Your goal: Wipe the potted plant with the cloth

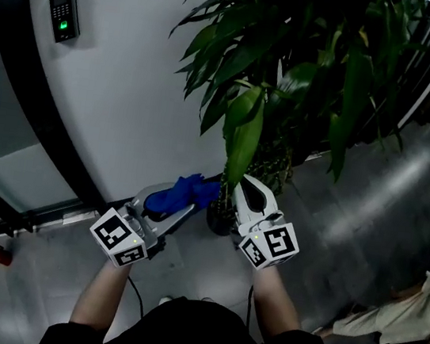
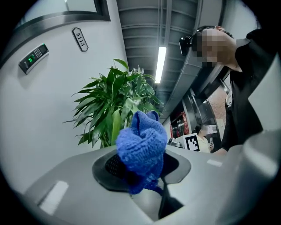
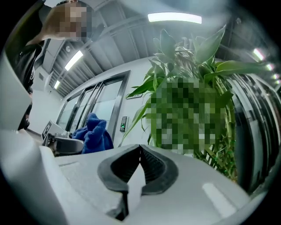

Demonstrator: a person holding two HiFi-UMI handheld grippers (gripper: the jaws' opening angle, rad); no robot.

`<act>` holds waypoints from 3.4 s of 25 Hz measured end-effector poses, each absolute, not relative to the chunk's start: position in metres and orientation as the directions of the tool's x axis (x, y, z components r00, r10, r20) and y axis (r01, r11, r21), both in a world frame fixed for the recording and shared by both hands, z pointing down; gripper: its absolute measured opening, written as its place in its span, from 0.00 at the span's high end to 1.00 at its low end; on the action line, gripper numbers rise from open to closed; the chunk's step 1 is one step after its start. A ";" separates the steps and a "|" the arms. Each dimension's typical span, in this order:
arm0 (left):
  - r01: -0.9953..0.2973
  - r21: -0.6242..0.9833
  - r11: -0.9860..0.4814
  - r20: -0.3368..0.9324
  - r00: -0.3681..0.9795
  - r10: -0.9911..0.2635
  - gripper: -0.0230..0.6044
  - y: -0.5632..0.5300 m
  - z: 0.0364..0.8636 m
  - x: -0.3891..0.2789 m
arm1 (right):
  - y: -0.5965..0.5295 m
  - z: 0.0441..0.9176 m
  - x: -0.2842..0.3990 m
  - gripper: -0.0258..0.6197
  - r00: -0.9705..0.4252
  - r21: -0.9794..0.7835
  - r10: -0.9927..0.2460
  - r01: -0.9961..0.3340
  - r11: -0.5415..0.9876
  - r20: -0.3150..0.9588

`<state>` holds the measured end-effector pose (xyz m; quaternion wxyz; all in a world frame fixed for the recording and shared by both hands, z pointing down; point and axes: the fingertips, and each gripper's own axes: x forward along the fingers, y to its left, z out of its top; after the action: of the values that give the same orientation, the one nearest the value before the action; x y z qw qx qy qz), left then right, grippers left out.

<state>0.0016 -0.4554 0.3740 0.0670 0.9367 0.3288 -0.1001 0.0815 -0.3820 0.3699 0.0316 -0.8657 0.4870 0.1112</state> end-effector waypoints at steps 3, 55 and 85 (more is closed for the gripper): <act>0.612 0.067 -0.788 -0.247 0.775 0.581 0.72 -0.452 0.385 -0.003 | -0.374 0.375 0.078 0.96 0.504 0.062 -0.839 -0.849 -0.525 -0.205; -0.005 0.230 -0.973 -0.173 0.984 -0.046 0.72 -0.367 0.457 0.030 | -0.234 0.408 0.169 0.96 0.247 -0.008 -0.952 -0.968 -0.250 -0.182; -0.283 -0.372 -0.884 -0.311 0.935 -0.168 0.72 -0.199 0.211 0.117 | -0.178 0.301 0.204 0.96 -0.194 0.106 -0.927 -0.980 0.168 -0.322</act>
<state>0.1165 -0.1994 0.2110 -0.2105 0.9609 -0.1175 -0.1363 0.2037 -0.1783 0.3007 0.0915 -0.6281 0.7589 0.1457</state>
